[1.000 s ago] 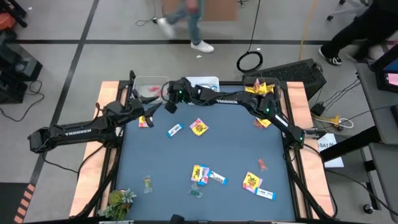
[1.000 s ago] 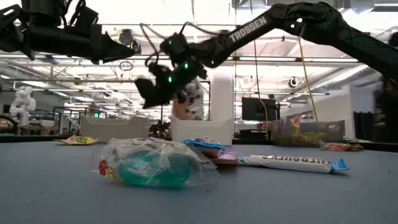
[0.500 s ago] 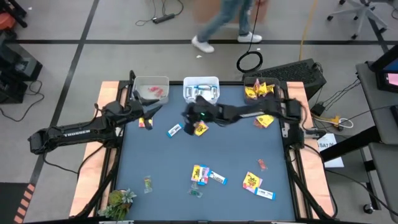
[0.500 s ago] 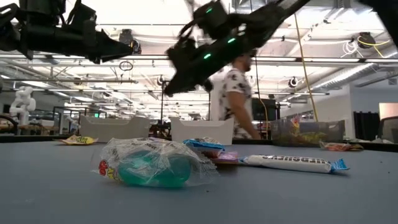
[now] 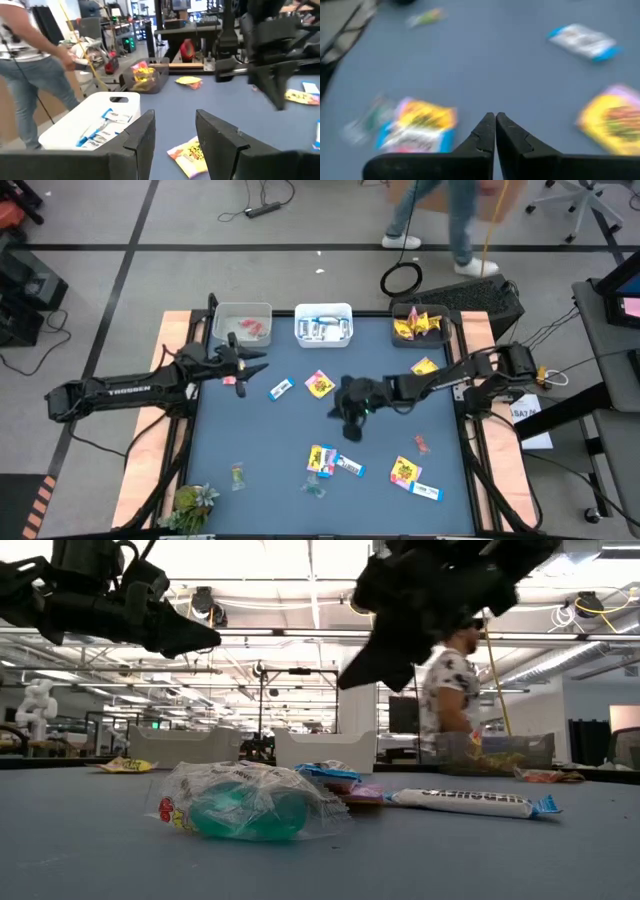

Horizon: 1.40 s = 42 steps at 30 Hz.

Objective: Sort candy
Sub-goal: Put the white chocolate into the white bin

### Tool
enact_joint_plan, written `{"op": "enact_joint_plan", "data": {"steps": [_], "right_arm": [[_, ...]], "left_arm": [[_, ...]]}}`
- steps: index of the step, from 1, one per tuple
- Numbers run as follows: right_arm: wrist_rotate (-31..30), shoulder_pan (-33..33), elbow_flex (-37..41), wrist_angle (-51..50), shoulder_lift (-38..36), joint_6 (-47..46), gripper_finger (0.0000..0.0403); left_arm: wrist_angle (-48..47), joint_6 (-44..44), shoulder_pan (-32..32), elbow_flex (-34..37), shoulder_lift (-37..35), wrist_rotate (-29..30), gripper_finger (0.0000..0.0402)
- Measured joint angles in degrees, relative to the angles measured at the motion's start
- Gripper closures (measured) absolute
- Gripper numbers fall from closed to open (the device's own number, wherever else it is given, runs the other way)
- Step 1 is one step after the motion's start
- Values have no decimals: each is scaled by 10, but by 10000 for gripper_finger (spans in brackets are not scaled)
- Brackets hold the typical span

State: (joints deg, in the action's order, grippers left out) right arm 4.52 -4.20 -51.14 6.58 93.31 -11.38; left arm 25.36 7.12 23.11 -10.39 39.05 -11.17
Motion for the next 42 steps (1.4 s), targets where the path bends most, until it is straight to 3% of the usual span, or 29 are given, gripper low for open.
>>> {"op": "enact_joint_plan", "data": {"steps": [4,14,21,29,39,42], "right_arm": [[16,-36,1,7,23,-2,367],[21,-73,0,45,96,-56,241],[49,-73,0,117,155,-56,205],[95,-73,0,167,192,-68,238],[94,-68,-1,166,186,-57,380],[93,-62,0,157,170,-42,398]], "left_arm": [[12,7,0,0,19,-22,253],[28,8,0,-1,40,-26,253],[29,8,0,-1,40,-26,253],[31,8,0,-1,40,-26,253],[32,8,0,-1,40,-26,253],[32,8,0,-1,40,-26,253]]}}
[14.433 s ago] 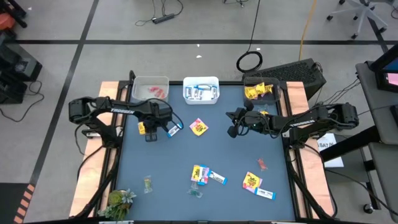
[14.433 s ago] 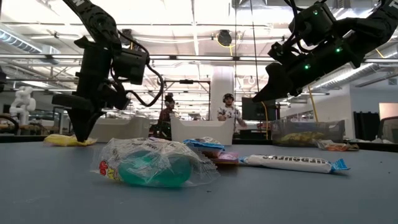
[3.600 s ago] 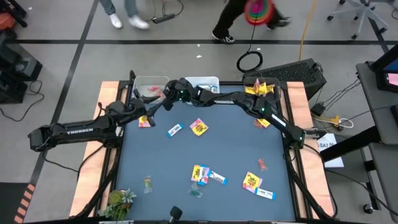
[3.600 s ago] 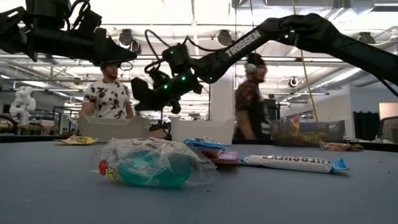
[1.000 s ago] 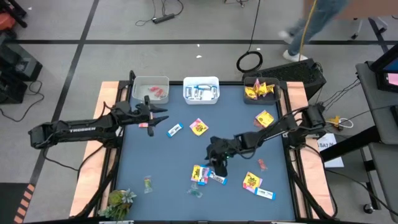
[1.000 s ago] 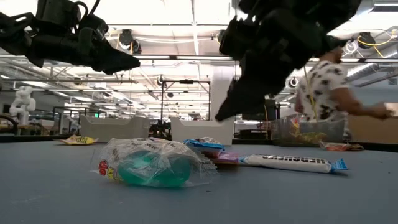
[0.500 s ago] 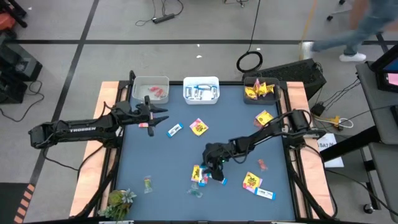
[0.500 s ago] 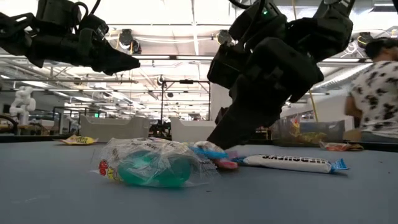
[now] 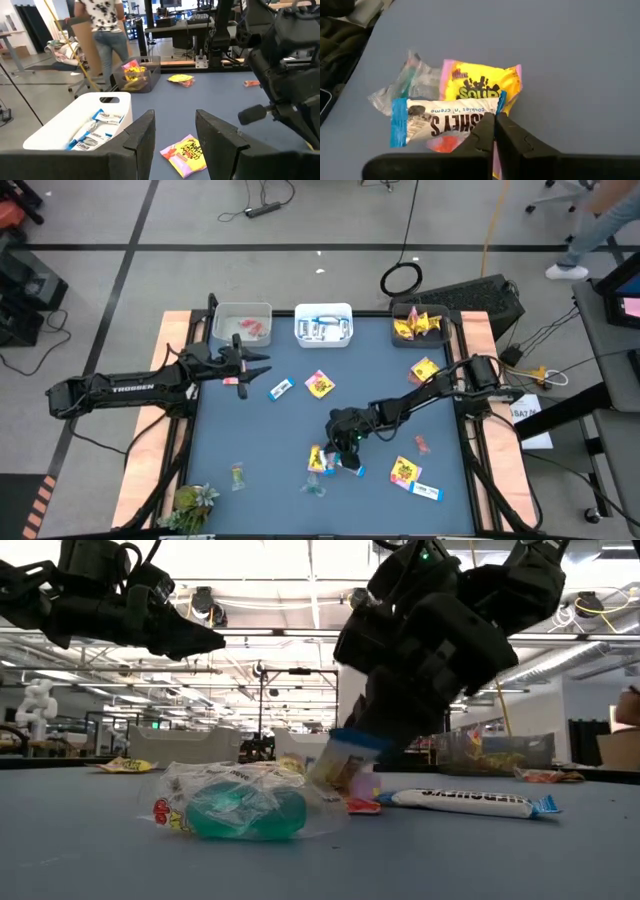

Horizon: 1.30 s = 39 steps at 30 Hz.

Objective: Sort candy
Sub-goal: Put the white chocolate into the white bin, then put the yellow candy into the black bin

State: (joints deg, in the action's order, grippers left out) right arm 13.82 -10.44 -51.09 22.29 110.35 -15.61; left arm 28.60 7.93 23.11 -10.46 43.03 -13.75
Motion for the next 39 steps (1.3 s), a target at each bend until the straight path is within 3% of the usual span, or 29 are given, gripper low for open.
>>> {"op": "enact_joint_plan", "data": {"steps": [4,12,18,22,26,32,35,39], "right_arm": [[-10,22,0,-37,-49,29,393],[-95,111,-1,-106,-154,102,402],[-66,168,0,-111,-162,90,402],[-31,158,0,-113,-156,74,403],[-33,136,0,-91,-164,55,403],[-121,153,0,-28,-168,26,403],[-167,184,0,-9,-168,25,403],[-182,244,0,16,-168,31,403]], "left_arm": [[0,0,0,0,0,0,253],[0,0,0,0,0,0,253],[0,0,0,0,0,0,253],[0,0,0,0,0,0,253],[0,0,0,0,0,0,253],[1,-1,-2,0,0,0,253],[1,-1,-4,0,0,0,253],[1,-1,-4,0,0,0,253]]}}
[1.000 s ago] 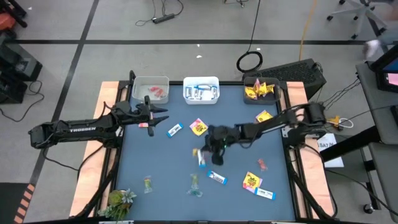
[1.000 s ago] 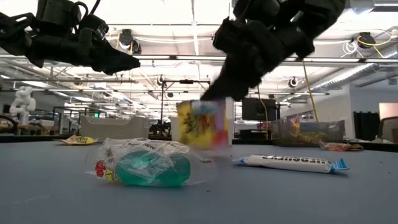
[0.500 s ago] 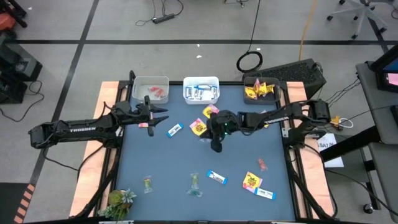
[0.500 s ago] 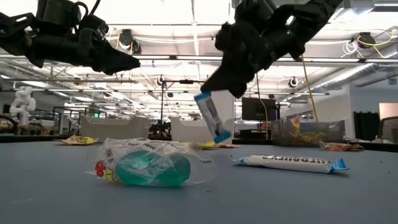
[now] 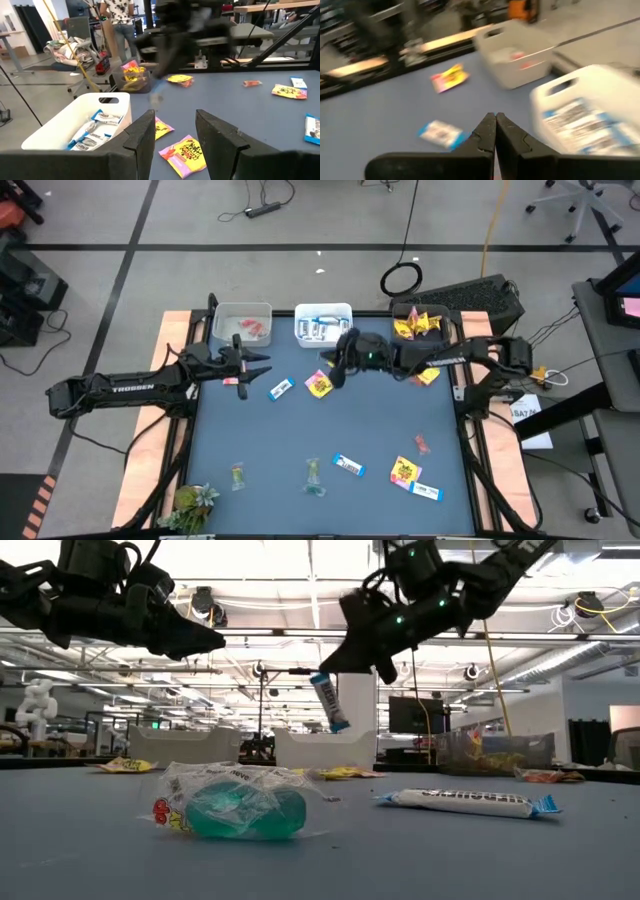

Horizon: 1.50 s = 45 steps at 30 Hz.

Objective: Sort candy
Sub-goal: Put the yellow candy into the black bin

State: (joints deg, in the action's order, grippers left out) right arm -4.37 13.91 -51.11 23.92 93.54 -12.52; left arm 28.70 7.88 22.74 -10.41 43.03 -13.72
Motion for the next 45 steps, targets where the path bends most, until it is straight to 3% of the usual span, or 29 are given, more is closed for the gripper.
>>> {"op": "enact_joint_plan", "data": {"steps": [5,10,21,26,35,38,42,45], "right_arm": [[19,80,-12,28,18,16,403],[54,141,-73,19,76,27,403],[78,209,-228,-132,207,40,403],[74,216,-245,-169,218,41,388],[63,193,-246,-263,146,131,305],[8,162,-245,-323,127,162,325],[-29,117,-211,-330,106,173,390],[-27,87,-162,-319,90,144,391]], "left_arm": [[4,0,0,0,0,0,253],[4,0,0,0,0,0,253],[3,0,0,0,0,0,253],[3,0,0,0,1,0,253],[3,0,0,0,1,0,253],[3,0,0,0,1,0,253],[2,0,0,0,1,0,253],[-4,0,0,0,1,0,253]]}}
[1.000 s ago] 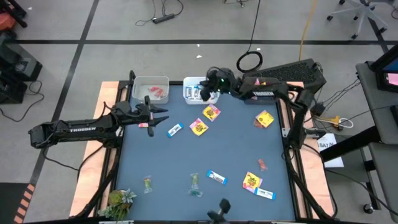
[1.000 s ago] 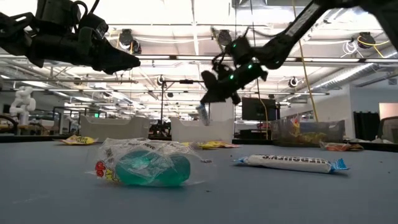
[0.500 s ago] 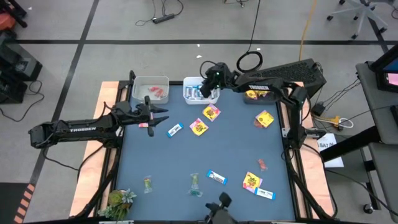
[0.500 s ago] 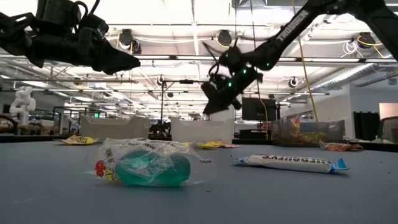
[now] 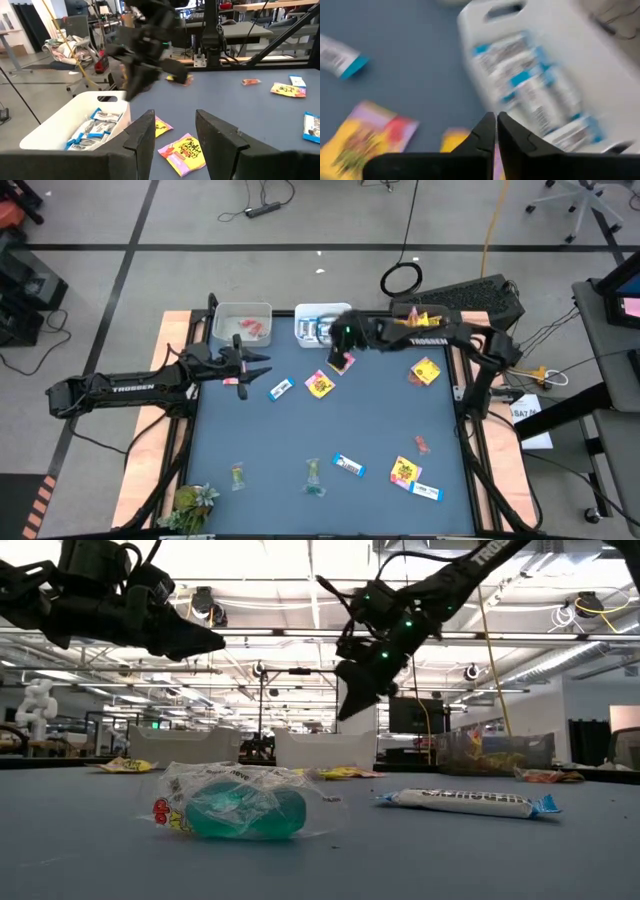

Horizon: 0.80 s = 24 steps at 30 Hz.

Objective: Sort candy
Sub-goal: Put the yellow candy into the black bin

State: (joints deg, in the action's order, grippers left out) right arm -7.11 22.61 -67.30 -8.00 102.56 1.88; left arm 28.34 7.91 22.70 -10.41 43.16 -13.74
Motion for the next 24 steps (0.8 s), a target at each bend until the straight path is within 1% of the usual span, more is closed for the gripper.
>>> {"op": "enact_joint_plan", "data": {"steps": [2,6,8,10,13,16,19,22,24], "right_arm": [[3,-23,34,11,-14,-20,390],[32,-79,90,57,-22,-79,389],[33,-109,112,86,-19,-95,378],[24,-135,122,133,-9,-106,357],[-7,-160,128,146,9,-131,309],[-49,-169,128,154,27,-161,256],[-63,-168,128,163,42,-184,212],[-63,-168,128,176,52,-193,187],[-63,-168,127,178,61,-203,183]], "left_arm": [[-4,0,0,0,0,0,253],[-4,0,0,0,3,0,253],[-2,0,0,0,6,0,253],[-3,0,0,0,8,0,253],[-2,0,0,0,8,0,253],[-1,-1,0,0,8,0,253],[-2,0,0,0,8,0,253],[-3,0,0,0,8,0,253],[-4,0,0,0,8,0,253]]}}
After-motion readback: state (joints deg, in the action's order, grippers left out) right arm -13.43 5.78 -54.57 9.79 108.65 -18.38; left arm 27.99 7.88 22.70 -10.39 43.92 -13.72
